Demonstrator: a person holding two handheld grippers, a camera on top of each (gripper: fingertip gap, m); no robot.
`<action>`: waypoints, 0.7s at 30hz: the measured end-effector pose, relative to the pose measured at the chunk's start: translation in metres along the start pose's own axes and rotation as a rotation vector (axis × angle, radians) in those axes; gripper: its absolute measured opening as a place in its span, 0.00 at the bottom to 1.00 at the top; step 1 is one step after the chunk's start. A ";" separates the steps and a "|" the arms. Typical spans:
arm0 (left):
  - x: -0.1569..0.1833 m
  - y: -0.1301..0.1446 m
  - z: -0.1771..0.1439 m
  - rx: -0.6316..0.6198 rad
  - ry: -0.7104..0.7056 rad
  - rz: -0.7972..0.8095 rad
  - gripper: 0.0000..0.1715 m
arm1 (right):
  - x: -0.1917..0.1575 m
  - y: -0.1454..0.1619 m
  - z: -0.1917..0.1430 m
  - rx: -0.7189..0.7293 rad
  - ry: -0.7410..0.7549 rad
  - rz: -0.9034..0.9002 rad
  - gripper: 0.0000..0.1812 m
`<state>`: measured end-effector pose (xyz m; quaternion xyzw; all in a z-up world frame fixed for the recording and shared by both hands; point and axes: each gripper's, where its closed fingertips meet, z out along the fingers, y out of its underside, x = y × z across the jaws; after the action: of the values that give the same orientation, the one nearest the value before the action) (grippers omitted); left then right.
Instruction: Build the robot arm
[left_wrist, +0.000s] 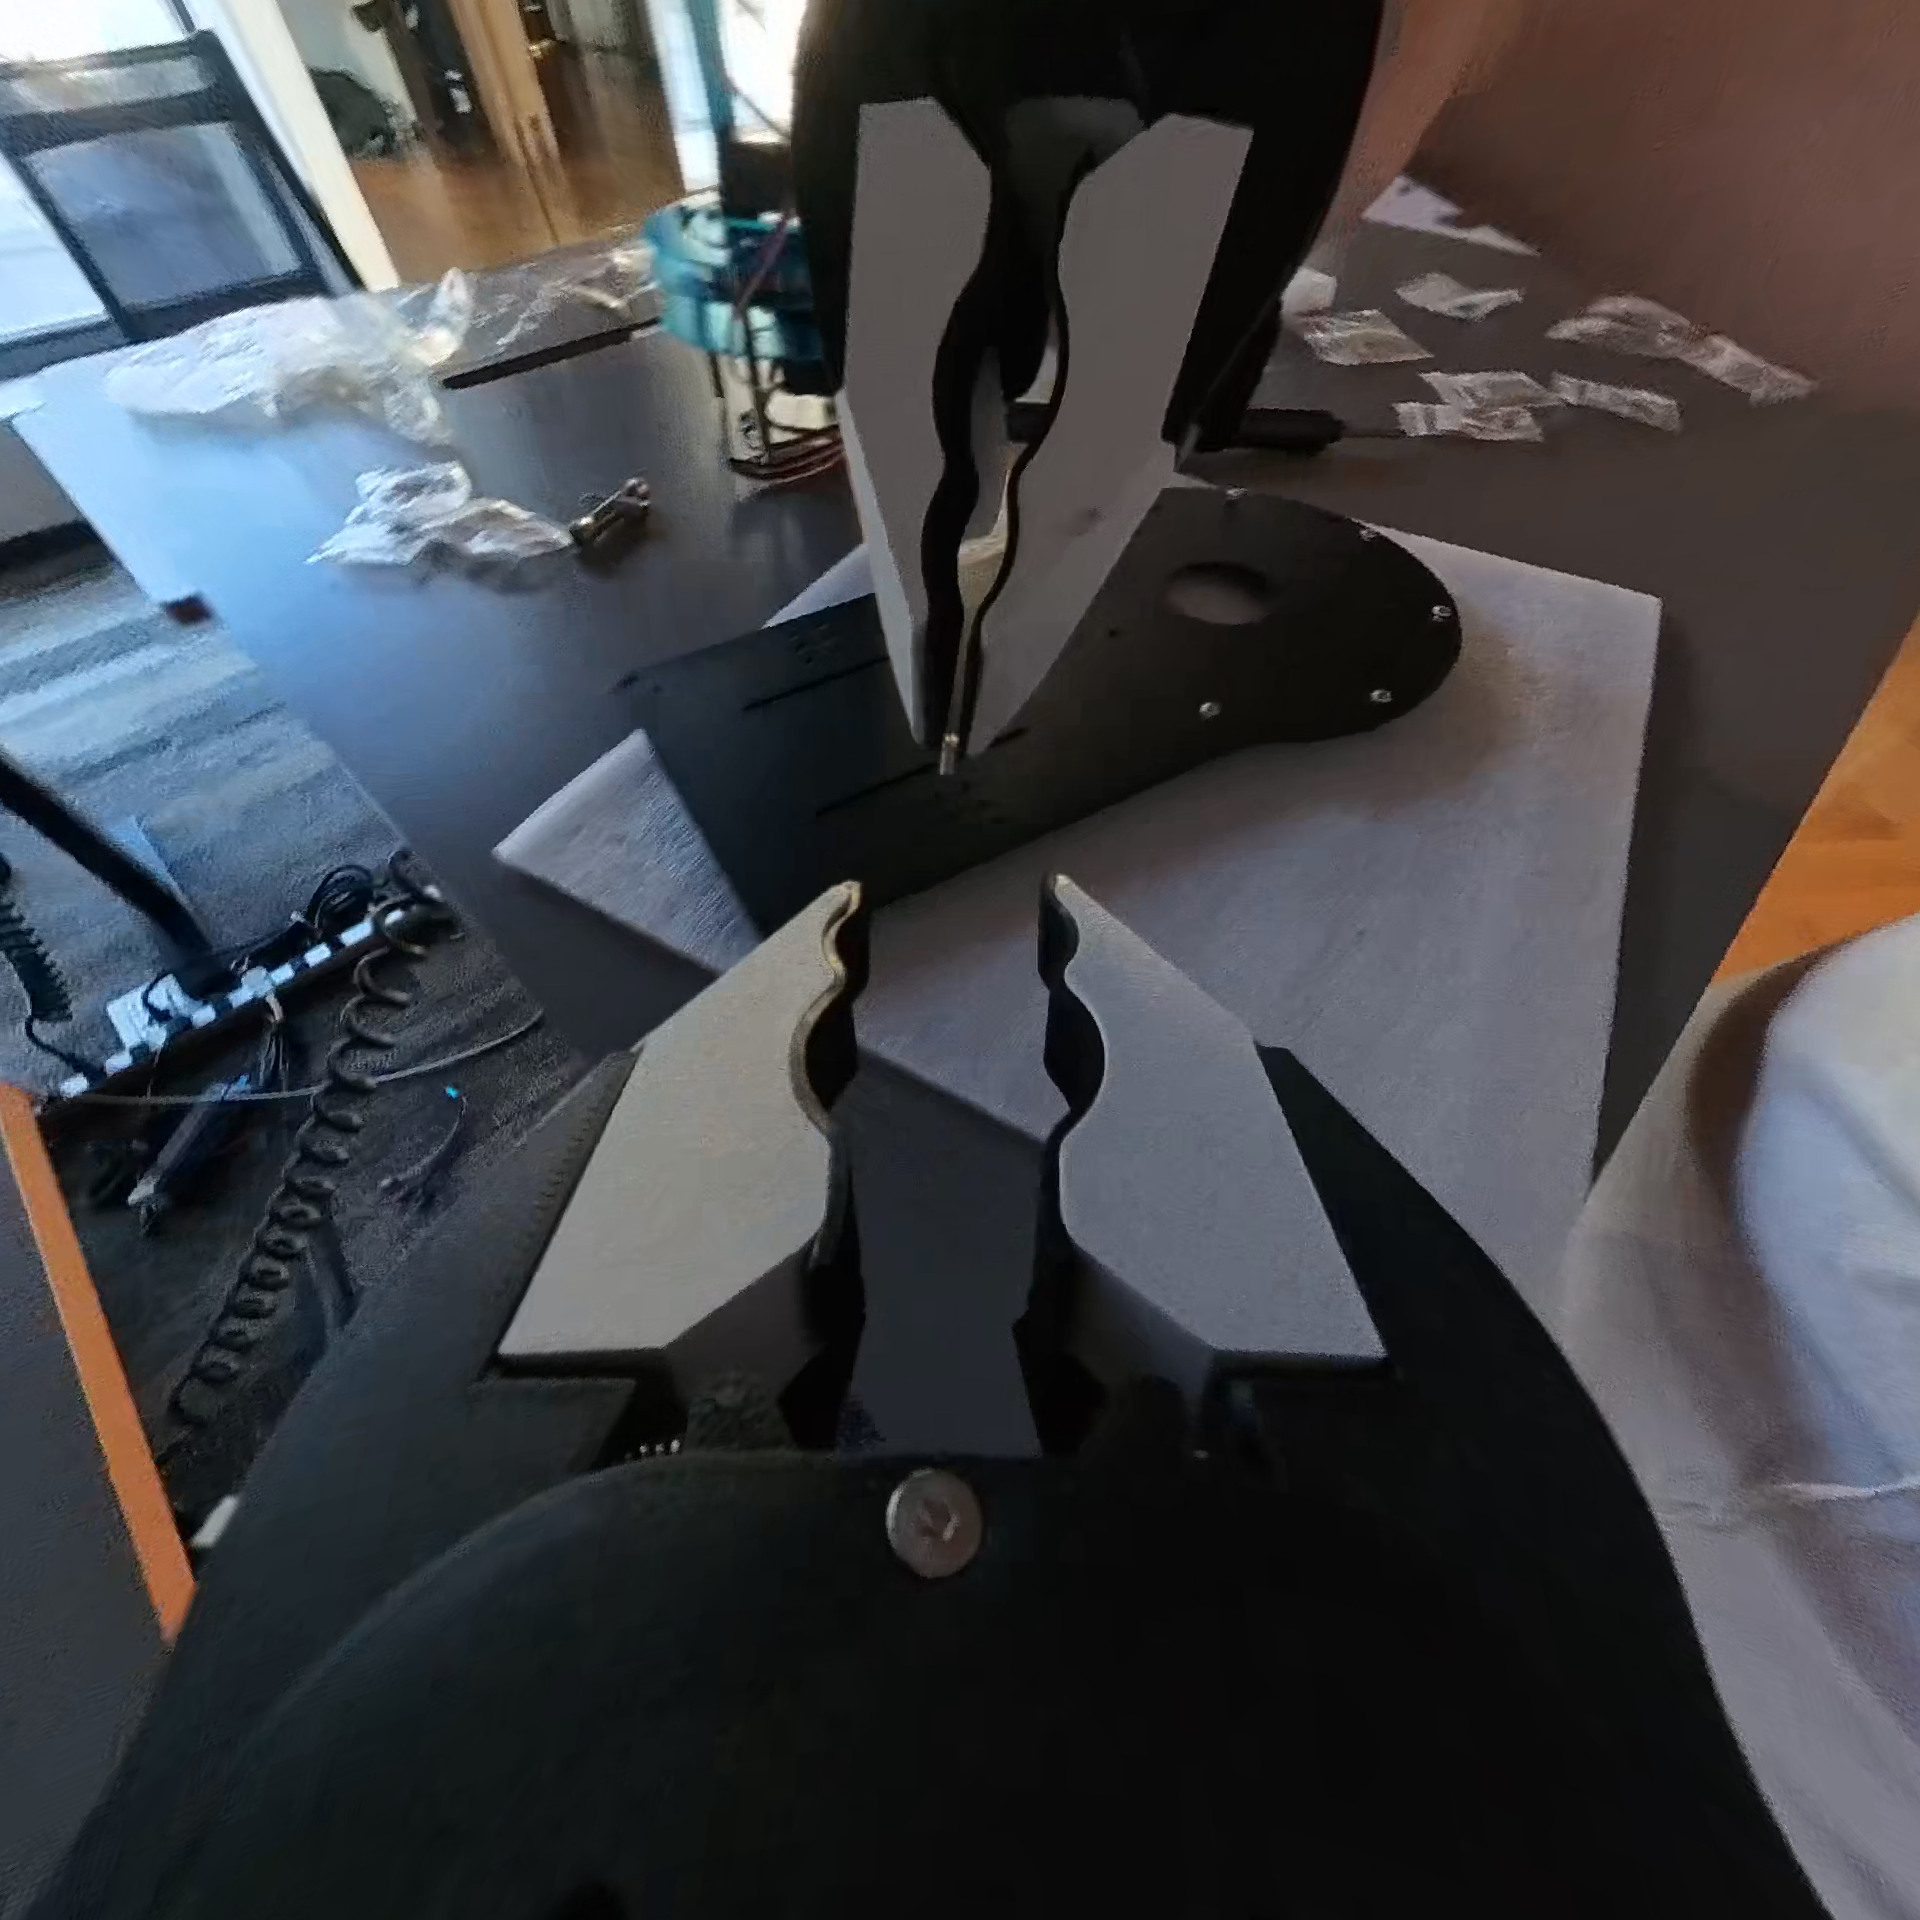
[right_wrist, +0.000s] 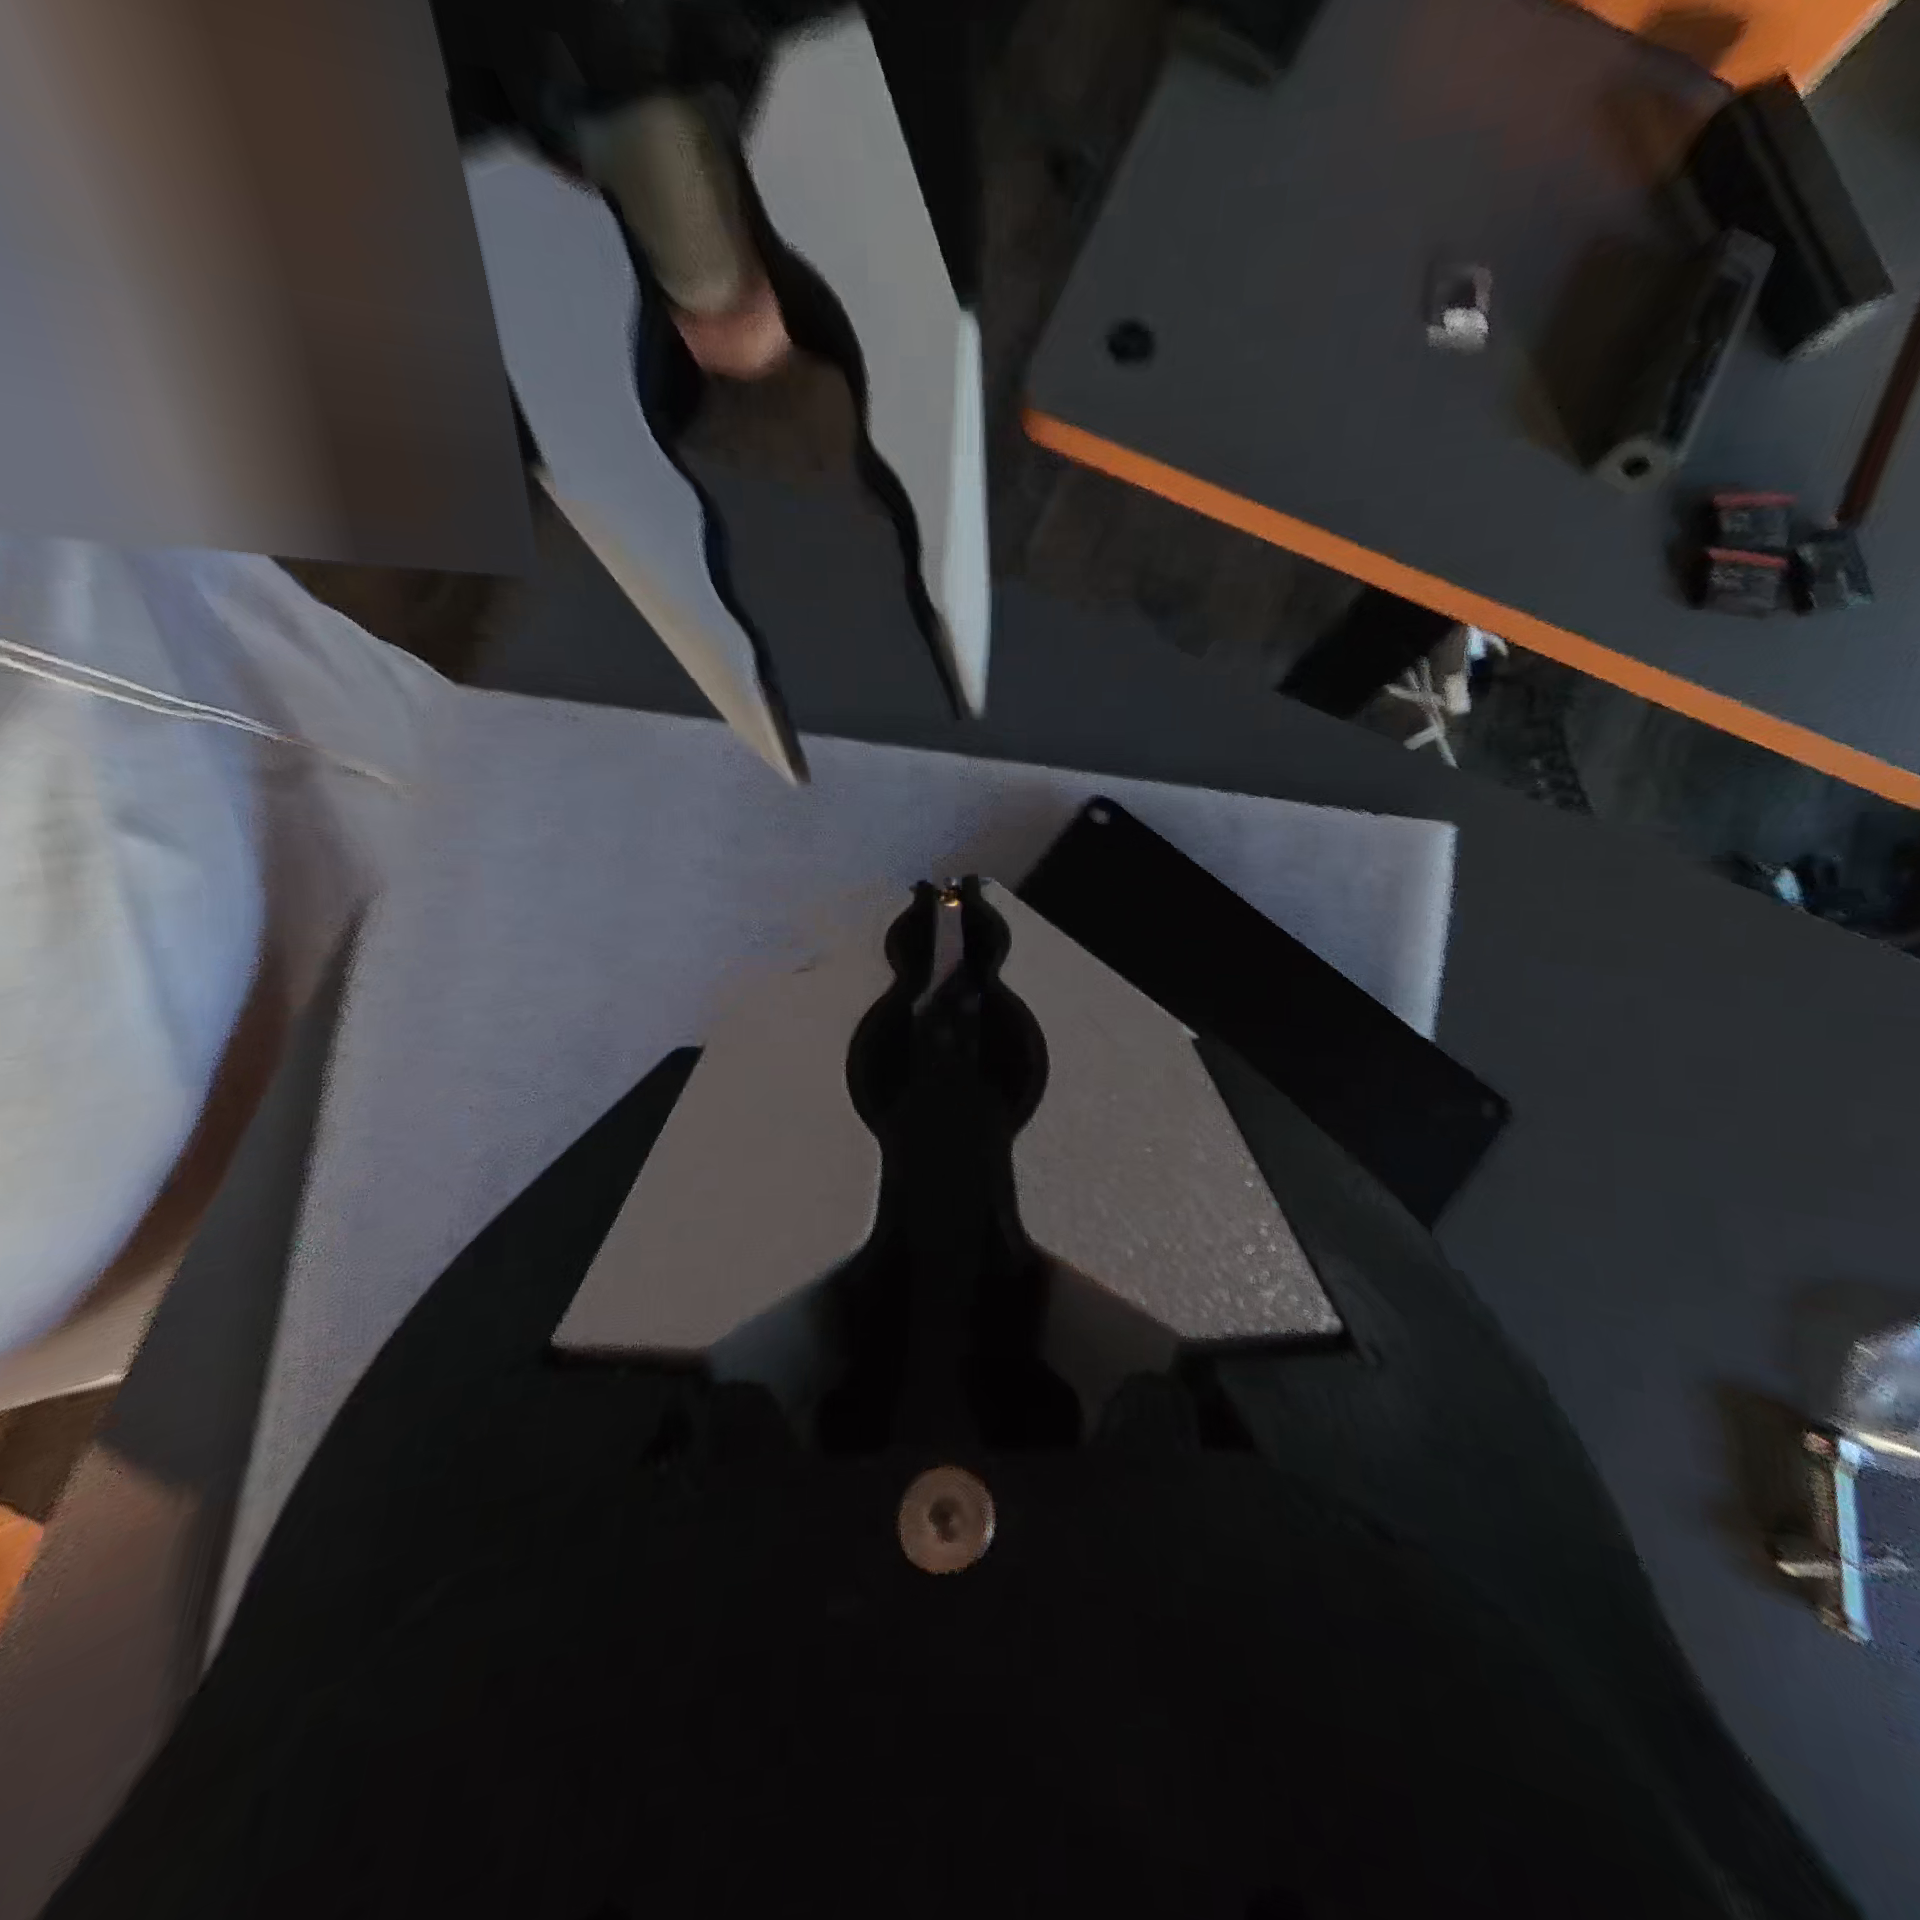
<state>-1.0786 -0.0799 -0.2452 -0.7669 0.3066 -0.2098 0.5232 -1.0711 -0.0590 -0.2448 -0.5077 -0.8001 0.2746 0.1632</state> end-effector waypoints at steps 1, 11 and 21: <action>-0.006 0.003 -0.006 0.005 -0.013 -0.023 0.17 | 0.007 0.003 0.003 -0.035 0.019 -0.006 0.02; -0.045 0.033 -0.057 -0.012 -0.160 -0.127 0.16 | 0.035 0.008 0.033 -0.216 0.026 -0.098 0.02; -0.051 0.046 -0.066 -0.042 -0.198 -0.128 0.16 | 0.039 0.014 0.042 -0.303 0.007 -0.127 0.02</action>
<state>-1.1695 -0.1013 -0.2642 -0.8126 0.2084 -0.1596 0.5203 -1.1000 -0.0305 -0.2874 -0.4760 -0.8623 0.1380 0.1043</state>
